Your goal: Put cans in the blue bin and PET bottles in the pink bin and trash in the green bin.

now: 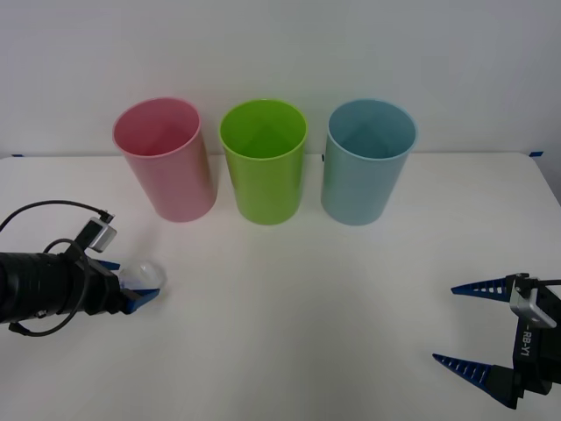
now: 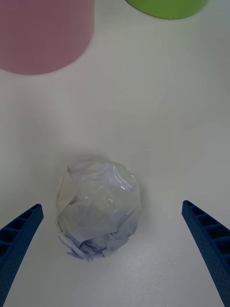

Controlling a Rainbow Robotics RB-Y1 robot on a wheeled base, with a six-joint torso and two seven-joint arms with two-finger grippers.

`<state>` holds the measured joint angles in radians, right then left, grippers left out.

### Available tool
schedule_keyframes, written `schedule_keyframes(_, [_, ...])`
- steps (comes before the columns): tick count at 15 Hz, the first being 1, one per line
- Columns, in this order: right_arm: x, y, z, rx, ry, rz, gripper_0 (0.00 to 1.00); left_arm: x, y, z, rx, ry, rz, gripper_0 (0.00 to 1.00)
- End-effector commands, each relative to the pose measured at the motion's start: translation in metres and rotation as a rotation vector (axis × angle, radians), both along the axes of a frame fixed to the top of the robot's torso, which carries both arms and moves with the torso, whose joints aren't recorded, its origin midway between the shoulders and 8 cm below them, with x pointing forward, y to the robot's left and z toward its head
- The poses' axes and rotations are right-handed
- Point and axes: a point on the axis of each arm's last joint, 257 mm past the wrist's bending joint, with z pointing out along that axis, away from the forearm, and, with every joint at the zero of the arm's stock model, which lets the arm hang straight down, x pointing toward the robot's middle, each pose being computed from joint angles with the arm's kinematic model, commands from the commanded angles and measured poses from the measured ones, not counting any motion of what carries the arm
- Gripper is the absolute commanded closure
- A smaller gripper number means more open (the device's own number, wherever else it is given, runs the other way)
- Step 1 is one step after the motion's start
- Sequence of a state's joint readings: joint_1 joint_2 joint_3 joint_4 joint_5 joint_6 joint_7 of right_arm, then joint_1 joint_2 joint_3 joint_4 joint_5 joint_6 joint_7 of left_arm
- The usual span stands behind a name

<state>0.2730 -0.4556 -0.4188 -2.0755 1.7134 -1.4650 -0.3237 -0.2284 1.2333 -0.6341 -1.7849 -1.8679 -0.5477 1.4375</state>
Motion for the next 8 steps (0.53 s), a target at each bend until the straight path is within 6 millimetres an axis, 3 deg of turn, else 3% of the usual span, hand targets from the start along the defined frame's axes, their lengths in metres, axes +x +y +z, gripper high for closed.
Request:
schedule_keyframes(1, [0.000, 0.000, 0.000, 0.000, 0.000, 0.000, 0.00, 0.001, -0.001, -0.002, 0.011, -0.010, -0.008, 0.00])
schedule_keyframes(8, [0.000, 0.000, 0.000, 0.000, 0.000, 0.000, 0.00, 0.008, -0.002, -0.012, 0.026, -0.029, -0.004, 0.00])
